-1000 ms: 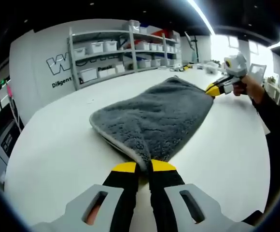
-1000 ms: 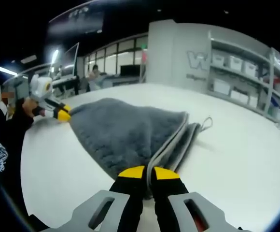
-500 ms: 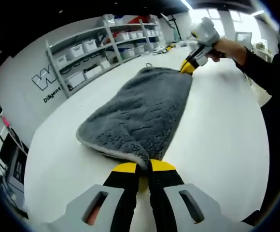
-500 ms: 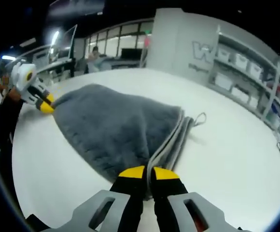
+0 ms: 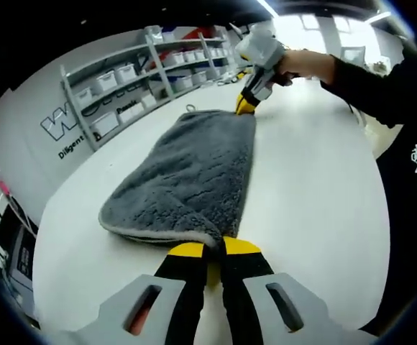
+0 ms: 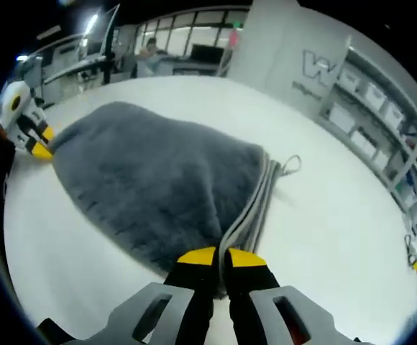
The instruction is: Open the folded towel by lifting each exposed corner and separating the folded layers until the towel lies flat within the target outline without major curled edges
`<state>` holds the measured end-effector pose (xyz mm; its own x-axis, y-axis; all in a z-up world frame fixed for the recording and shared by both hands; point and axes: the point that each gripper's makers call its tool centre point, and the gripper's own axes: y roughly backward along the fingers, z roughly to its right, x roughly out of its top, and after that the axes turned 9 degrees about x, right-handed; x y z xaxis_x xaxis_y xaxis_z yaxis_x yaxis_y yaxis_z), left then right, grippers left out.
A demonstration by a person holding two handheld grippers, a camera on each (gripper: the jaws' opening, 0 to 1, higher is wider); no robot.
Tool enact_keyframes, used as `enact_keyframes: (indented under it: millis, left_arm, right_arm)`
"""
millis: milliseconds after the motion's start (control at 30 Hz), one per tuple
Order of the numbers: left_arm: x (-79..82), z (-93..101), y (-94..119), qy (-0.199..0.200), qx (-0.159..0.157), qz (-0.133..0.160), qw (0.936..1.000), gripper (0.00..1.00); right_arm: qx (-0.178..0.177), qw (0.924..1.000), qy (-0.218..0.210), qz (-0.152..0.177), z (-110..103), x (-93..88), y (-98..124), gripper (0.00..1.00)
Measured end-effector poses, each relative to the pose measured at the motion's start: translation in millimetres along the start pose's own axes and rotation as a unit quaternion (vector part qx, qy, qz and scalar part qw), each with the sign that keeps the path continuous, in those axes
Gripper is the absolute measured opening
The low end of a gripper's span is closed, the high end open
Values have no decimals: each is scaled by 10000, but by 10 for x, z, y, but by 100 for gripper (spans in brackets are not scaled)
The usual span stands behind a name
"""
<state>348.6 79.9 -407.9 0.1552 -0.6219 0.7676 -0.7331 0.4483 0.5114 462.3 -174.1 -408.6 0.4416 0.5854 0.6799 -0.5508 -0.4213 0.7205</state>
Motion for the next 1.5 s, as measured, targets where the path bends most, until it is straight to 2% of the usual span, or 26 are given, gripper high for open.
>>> enact_keyframes:
  millis: [233, 467, 733, 1033, 1300, 1500]
  left_arm:
    - [42, 114, 19, -126, -64, 37, 9999, 5]
    - [100, 248, 25, -182, -176, 71, 9997, 5]
    - [219, 482, 11, -214, -446, 203, 9986, 5]
    - [372, 733, -36, -63, -664, 418, 9969, 5]
    - [496, 859, -122, 57, -479, 633, 9968, 5]
    - [535, 865, -165, 153, -218, 720, 9970, 5]
  right_arm:
    - [53, 9999, -52, -75, 51, 7, -35, 0]
    - [54, 9995, 66, -316, 115, 56, -124, 0]
    - [19, 9982, 213, -553, 269, 162, -269, 0]
    - [20, 9981, 222, -569, 413, 314, -448, 0]
    - [39, 9977, 474, -478, 517, 463, -597, 0]
    - [351, 9982, 363, -327, 544, 591, -718, 0]
